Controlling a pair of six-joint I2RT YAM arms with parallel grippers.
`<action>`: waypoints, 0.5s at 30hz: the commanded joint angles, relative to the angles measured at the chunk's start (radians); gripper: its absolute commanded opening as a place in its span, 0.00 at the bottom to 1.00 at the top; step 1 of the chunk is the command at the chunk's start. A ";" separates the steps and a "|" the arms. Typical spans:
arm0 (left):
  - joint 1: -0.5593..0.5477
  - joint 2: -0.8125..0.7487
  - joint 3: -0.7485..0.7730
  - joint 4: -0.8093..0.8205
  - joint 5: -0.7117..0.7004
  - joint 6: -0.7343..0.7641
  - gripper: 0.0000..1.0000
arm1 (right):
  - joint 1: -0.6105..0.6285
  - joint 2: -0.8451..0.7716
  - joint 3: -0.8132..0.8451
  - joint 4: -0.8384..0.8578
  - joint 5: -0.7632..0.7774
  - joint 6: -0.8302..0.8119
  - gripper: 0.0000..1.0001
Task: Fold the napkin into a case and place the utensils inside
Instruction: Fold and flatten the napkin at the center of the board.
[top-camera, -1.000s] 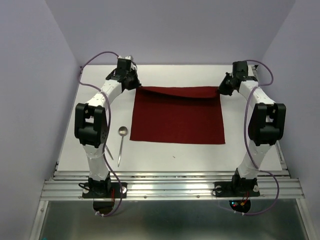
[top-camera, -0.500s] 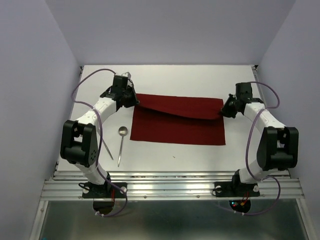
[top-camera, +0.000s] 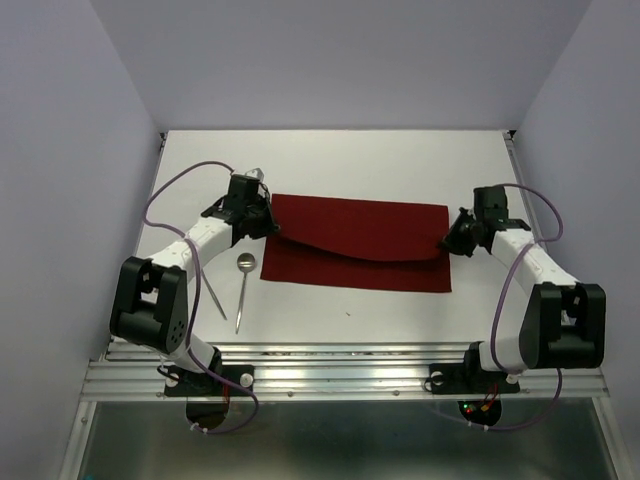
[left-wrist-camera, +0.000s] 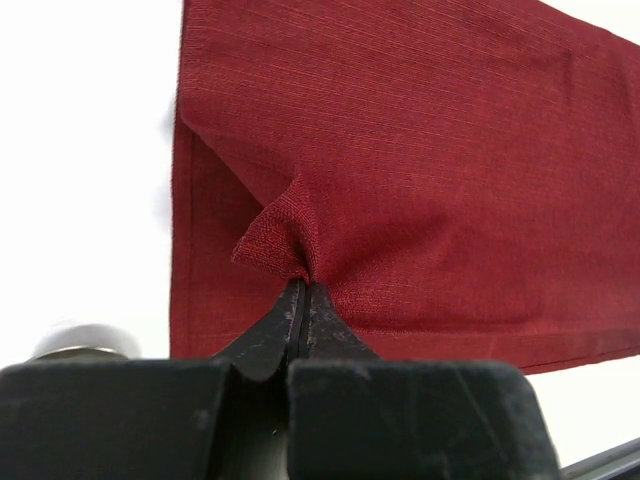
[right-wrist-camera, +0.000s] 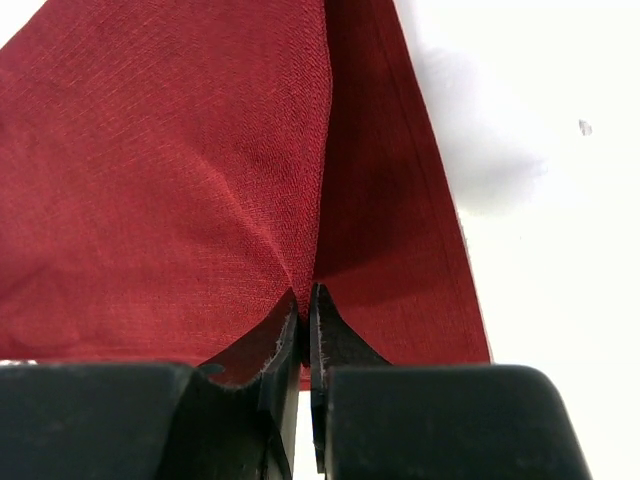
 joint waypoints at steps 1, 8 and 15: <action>0.000 -0.063 -0.022 0.028 -0.031 -0.003 0.00 | -0.010 -0.069 -0.022 0.012 -0.028 -0.008 0.08; 0.000 -0.110 -0.065 -0.004 -0.048 0.011 0.00 | -0.010 -0.138 -0.070 -0.017 -0.043 0.000 0.06; 0.000 -0.133 -0.110 -0.019 -0.076 0.010 0.00 | -0.010 -0.189 -0.140 -0.043 -0.046 0.005 0.04</action>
